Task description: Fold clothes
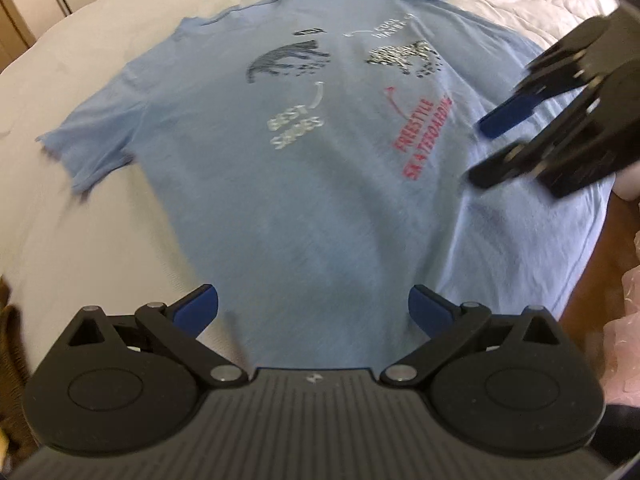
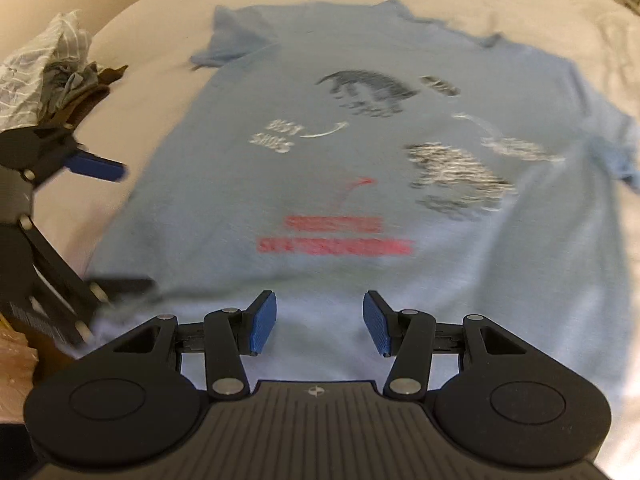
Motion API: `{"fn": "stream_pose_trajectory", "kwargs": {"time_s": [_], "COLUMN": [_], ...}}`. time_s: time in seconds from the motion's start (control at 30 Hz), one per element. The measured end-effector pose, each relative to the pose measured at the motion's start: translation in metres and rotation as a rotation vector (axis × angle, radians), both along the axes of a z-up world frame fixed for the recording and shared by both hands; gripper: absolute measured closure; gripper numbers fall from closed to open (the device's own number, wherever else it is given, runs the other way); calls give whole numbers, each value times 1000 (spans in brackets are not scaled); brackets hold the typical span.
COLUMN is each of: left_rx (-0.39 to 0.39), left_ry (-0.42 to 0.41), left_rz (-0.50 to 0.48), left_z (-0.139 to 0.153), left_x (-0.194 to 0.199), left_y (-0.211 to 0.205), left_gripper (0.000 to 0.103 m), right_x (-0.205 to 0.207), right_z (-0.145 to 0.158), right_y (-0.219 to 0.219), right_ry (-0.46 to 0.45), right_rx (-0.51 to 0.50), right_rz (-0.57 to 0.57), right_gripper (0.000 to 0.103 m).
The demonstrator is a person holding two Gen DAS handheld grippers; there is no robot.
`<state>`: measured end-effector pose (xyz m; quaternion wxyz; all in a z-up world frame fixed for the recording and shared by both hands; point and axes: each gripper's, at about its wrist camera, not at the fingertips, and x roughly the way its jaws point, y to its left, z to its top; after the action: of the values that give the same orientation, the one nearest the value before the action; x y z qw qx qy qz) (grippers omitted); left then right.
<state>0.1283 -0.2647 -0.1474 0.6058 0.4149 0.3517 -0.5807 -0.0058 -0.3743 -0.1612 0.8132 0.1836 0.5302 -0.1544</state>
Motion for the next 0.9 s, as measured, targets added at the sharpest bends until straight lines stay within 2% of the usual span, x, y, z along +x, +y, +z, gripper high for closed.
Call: {"fn": "stream_pose_trajectory", "kwargs": {"time_s": [0.1, 0.17, 0.23, 0.3, 0.4, 0.5, 0.6, 0.7, 0.9], "left_rx": [43, 55, 101, 130, 156, 148, 119, 76, -4], "left_ry": [-16, -17, 2, -13, -31, -35, -20, 21, 109], "left_rz": [-37, -49, -69, -107, -133, -114, -60, -15, 5], "left_z": [-15, -17, -17, -12, 8, 37, 71, 101, 145], "left_x": [-16, -23, -25, -23, -22, -15, -4, 12, 46], "left_y": [11, 25, 39, 51, 63, 66, 59, 48, 31], "left_gripper": [3, 3, 3, 3, 6, 6, 5, 2, 2], "right_x": [-9, -30, -53, -74, -97, -108, -113, -113, -104], "right_z": [-23, -24, -21, -20, -5, 30, 68, 102, 161], "right_y": [12, 24, 35, 39, 37, 24, 7, -5, 16], "right_ry": [45, 74, 128, 191, 234, 203, 153, 90, 28], "right_rx": [36, 42, 55, 80, 85, 66, 51, 50, 17], "right_rz": [14, 42, 66, 63, 18, -99, -265, -430, -638], "right_gripper": [51, 51, 51, 52, 52, 43, 31, 14, 13]}}
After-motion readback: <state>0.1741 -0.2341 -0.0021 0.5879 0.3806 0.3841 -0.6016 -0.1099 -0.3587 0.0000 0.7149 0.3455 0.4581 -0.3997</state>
